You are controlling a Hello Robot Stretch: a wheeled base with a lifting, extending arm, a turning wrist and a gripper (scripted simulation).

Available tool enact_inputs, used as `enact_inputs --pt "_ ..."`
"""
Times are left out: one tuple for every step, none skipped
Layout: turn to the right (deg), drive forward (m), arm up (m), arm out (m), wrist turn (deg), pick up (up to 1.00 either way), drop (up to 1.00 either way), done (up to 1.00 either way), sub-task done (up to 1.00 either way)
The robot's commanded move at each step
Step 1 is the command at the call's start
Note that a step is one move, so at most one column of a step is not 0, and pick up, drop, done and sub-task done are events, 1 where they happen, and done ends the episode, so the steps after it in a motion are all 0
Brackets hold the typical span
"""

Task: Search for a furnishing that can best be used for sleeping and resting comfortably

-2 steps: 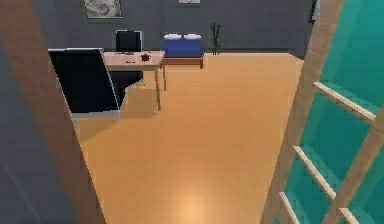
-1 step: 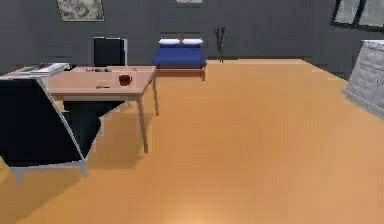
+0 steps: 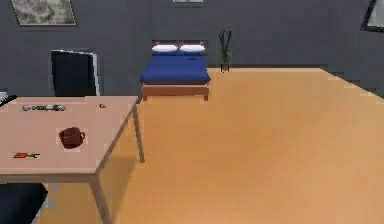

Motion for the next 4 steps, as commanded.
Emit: enact_inputs --pt "0.0 1.00 0.00 0.00 0.0 0.00 0.00 0.00 0.00" --pt "3.0 0.00 0.00 0.00 0.0 0.00 0.00 0.00 0.00" --pt "45.0 0.00 0.00 0.00 0.0 0.00 0.00 0.00 0.00" --pt "39.0 0.00 0.00 0.00 0.0 0.00 0.00 0.00 0.00"
